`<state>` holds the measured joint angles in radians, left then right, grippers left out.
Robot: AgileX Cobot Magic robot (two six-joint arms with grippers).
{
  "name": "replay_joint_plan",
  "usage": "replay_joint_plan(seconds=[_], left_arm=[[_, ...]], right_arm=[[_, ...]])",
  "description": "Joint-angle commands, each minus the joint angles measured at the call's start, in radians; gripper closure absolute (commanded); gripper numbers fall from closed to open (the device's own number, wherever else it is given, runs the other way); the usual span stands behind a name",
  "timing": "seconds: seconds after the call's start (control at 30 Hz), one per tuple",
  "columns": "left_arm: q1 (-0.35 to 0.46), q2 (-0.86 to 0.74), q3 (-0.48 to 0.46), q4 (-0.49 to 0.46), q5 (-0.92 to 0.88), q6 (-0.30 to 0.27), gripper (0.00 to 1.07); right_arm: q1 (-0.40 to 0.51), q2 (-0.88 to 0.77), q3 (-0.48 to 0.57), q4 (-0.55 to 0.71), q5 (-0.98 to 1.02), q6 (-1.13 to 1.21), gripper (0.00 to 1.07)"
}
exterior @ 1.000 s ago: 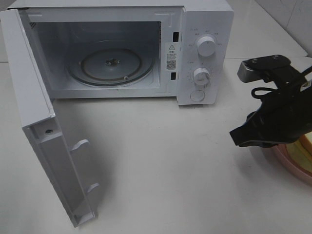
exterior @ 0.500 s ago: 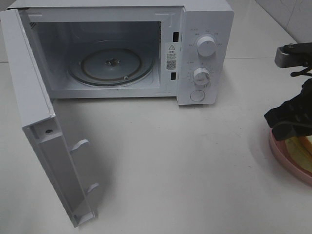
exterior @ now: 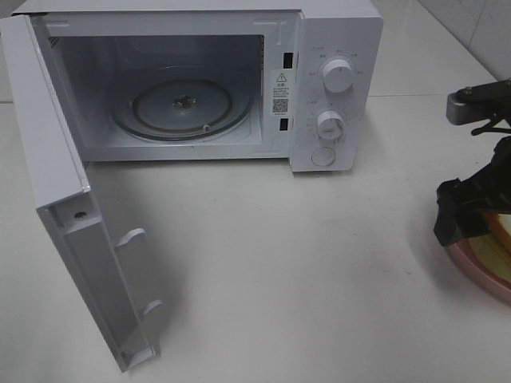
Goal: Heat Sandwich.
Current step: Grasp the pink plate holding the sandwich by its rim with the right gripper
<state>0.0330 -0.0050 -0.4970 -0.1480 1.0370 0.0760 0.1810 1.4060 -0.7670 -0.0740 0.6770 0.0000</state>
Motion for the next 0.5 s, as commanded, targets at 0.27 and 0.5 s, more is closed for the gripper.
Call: replay_joint_plan(seconds=[0.27, 0.5], left_arm=[[0.001, -0.026, 0.005, 0.0, -0.01, -0.002, 0.06], [0.001, -0.026, 0.005, 0.0, -0.01, -0.002, 0.06]], right_arm=[[-0.007, 0.17, -0.091, -0.005, 0.018, 0.035, 0.17], [-0.007, 0.255, -0.1, -0.024, 0.005, 0.047, 0.18]])
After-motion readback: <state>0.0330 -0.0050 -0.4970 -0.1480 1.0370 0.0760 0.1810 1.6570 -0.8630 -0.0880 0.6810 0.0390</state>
